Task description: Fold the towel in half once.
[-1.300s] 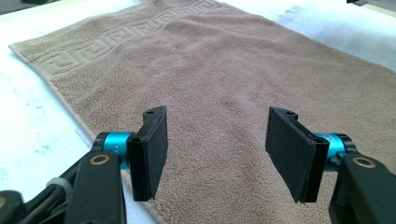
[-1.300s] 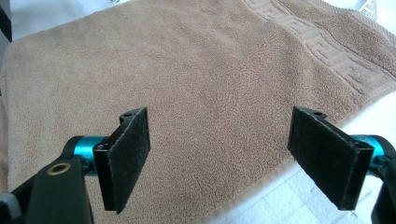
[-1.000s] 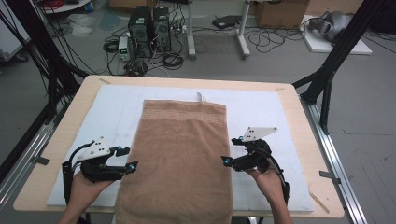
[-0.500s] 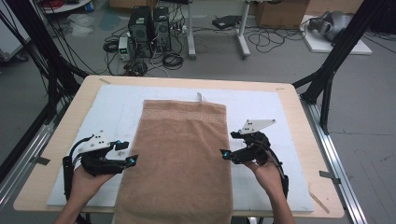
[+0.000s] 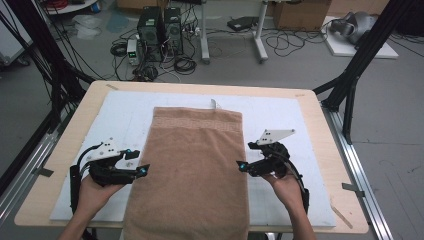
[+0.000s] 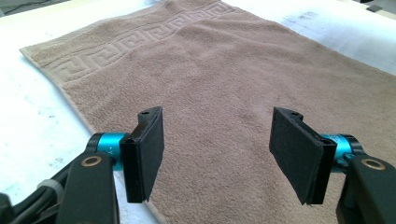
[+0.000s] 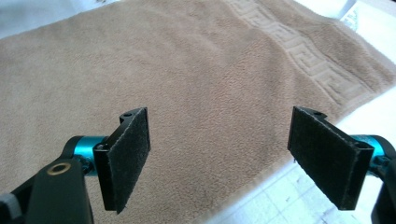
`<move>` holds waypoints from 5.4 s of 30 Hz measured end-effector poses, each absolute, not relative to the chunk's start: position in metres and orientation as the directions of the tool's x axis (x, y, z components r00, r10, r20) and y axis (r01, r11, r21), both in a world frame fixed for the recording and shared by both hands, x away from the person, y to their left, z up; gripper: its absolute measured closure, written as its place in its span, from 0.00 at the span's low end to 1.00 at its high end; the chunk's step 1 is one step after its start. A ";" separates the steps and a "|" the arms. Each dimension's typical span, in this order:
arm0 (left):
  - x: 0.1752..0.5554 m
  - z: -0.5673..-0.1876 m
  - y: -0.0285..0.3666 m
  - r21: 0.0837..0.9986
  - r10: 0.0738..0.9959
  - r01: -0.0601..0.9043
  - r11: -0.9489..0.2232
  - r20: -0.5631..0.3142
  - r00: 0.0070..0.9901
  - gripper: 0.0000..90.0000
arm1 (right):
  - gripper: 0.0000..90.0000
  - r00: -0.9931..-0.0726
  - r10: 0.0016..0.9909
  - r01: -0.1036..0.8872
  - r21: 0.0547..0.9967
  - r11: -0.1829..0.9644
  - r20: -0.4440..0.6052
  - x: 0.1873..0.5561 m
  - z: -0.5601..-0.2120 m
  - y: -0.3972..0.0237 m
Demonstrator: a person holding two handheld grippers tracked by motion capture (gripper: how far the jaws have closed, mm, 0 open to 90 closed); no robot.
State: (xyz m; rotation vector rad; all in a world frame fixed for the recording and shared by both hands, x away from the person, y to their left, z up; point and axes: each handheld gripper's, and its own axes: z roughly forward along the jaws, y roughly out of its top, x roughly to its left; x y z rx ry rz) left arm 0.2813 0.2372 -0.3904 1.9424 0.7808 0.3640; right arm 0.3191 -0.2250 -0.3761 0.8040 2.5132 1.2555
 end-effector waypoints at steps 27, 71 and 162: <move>0.382 -0.405 0.222 0.842 0.793 0.428 -0.329 0.000 0.609 0.48 | 0.26 -0.745 0.666 0.451 0.766 0.458 0.041 0.408 -0.395 -0.220; 0.374 -0.396 0.228 0.842 0.765 0.441 -0.311 -0.053 0.642 0.96 | 0.92 -0.809 0.581 0.438 0.751 0.494 0.090 0.399 -0.385 -0.227; 0.276 -0.394 0.257 0.862 0.677 0.353 -0.363 -0.017 0.736 0.96 | 0.93 -0.902 0.426 0.337 0.741 0.581 0.076 0.314 -0.372 -0.208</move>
